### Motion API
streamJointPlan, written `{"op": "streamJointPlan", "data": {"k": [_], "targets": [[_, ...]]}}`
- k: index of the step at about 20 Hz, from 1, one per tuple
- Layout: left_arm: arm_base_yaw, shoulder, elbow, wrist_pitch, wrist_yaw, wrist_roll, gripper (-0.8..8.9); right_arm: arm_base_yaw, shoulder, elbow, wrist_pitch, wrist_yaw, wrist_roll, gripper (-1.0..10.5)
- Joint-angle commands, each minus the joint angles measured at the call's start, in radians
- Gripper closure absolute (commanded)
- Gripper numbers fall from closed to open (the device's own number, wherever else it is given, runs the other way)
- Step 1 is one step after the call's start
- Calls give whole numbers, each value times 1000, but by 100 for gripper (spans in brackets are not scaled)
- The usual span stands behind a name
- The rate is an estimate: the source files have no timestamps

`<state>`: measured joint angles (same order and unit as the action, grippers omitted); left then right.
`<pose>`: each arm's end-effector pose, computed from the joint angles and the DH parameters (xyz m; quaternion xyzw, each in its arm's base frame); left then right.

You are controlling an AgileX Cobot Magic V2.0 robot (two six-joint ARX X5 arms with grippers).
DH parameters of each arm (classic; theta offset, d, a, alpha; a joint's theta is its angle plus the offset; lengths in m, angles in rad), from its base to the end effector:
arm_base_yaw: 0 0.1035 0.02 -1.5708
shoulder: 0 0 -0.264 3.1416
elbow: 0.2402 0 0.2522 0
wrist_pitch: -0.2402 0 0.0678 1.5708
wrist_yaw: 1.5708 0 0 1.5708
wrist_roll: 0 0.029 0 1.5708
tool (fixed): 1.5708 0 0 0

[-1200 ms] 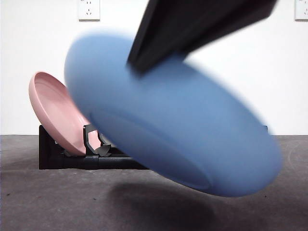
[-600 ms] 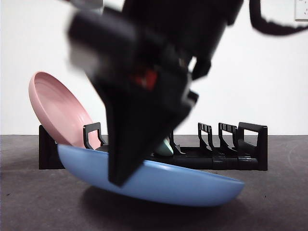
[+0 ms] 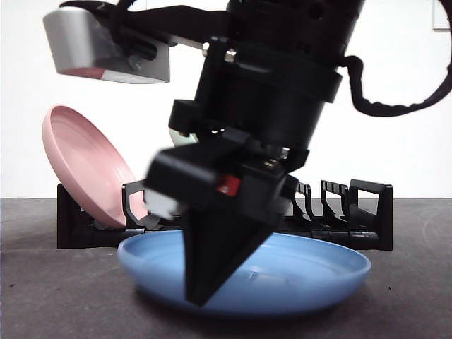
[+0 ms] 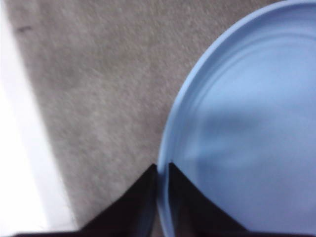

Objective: Place the plate

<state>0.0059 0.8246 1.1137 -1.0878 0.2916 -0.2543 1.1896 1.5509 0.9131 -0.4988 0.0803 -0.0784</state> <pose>0.1252 -0.0076 0.3562 -0.1728 0.3981 -0.0813 0.8973 0.1093 0.2664 0.1821 -0.3471 0.4156 0.4605 0.7034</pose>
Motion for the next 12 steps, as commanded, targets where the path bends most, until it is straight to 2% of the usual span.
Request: {"op": "streamJointPlan", "data": {"k": [1, 3, 5, 7, 9, 12], "targets": [[-1, 7, 26, 11, 5, 11, 532, 11, 18, 16, 49, -18, 0, 783], [-1, 7, 26, 11, 5, 11, 532, 11, 18, 19, 87, -57, 33, 718], [-1, 7, 26, 11, 5, 11, 532, 11, 16, 45, 91, -127, 133, 686], [-1, 7, 26, 14, 5, 11, 532, 2, -11, 105, 29, -209, 196, 686], [-6, 11, 26, 25, 5, 4, 532, -12, -65, 166, -14, -230, 232, 687], [-26, 35, 26, 39, 5, 0, 532, -89, -178, 221, -42, -230, 315, 690]]}}
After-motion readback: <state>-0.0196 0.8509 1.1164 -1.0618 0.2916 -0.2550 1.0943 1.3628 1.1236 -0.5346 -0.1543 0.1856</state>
